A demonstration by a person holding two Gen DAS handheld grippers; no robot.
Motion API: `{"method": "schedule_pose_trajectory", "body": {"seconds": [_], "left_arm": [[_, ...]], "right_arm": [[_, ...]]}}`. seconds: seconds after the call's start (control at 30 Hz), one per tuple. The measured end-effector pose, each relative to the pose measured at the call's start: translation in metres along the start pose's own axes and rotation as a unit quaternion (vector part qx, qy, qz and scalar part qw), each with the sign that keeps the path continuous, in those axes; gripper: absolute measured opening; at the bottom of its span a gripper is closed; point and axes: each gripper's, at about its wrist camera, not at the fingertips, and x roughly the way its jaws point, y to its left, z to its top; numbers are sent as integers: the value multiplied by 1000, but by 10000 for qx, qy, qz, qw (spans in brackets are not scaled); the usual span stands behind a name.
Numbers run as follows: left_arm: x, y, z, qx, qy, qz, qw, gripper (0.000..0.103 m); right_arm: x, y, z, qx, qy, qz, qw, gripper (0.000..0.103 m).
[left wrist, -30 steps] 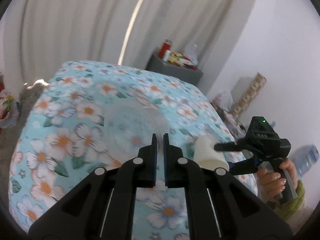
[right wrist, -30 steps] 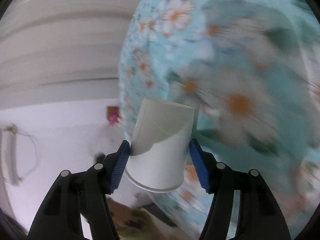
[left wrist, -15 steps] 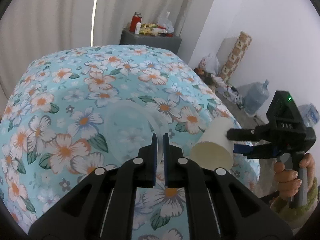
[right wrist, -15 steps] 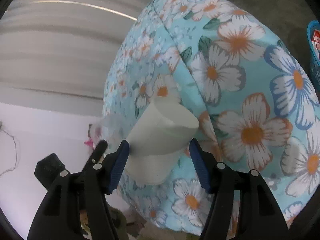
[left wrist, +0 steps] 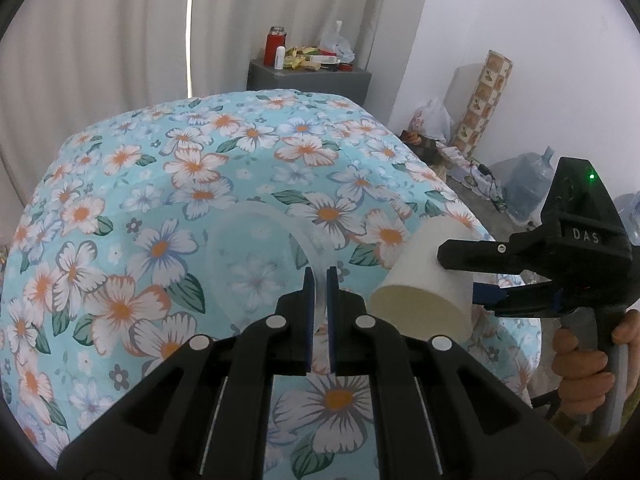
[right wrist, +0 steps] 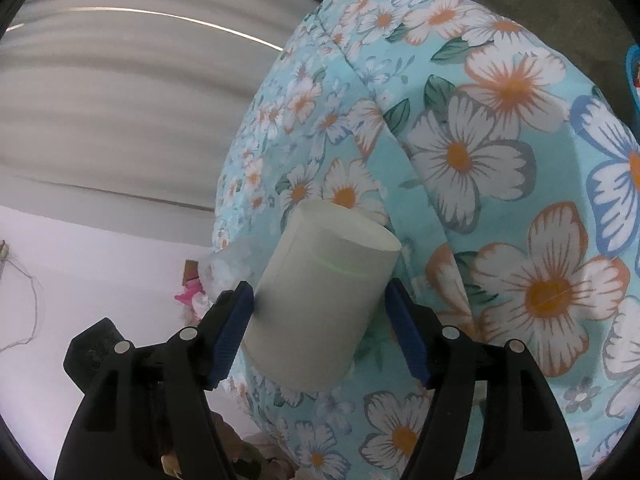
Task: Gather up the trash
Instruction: 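Grasp the clear plastic lid with the left tool while right grasps the paper cup, then carry both tools over the wastebasket and open them to drop lid and cup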
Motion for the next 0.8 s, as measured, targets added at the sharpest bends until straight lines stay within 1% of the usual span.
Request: {"method": "schedule_pose_trajectory", "body": {"seconds": [0.1,0.27,0.47,0.63,0.73,0.8], "left_arm": [[-3,-4,1,88,-50,66,9999,4],[-10,-11,9,212,-186,125,9995,4],[-18,-29,24,381,-356,2,9986,4],[-17,-59,45,613,-422,-329,9967,4],[-12,-87,59,835,-424,-630,9936,4],[-4,-115,72,1035,-365,-923,9897,4]], "right_arm": [[-14,-5,-2,2,-88,103,9999,65],[-34,-11,-2,117,-220,458,9986,64],[-66,-21,1,238,-512,753,9956,64],[-109,-35,4,302,-997,863,9908,64],[-142,-49,8,352,-1378,819,9864,64],[-170,-63,9,430,-1702,745,9816,64]]}}
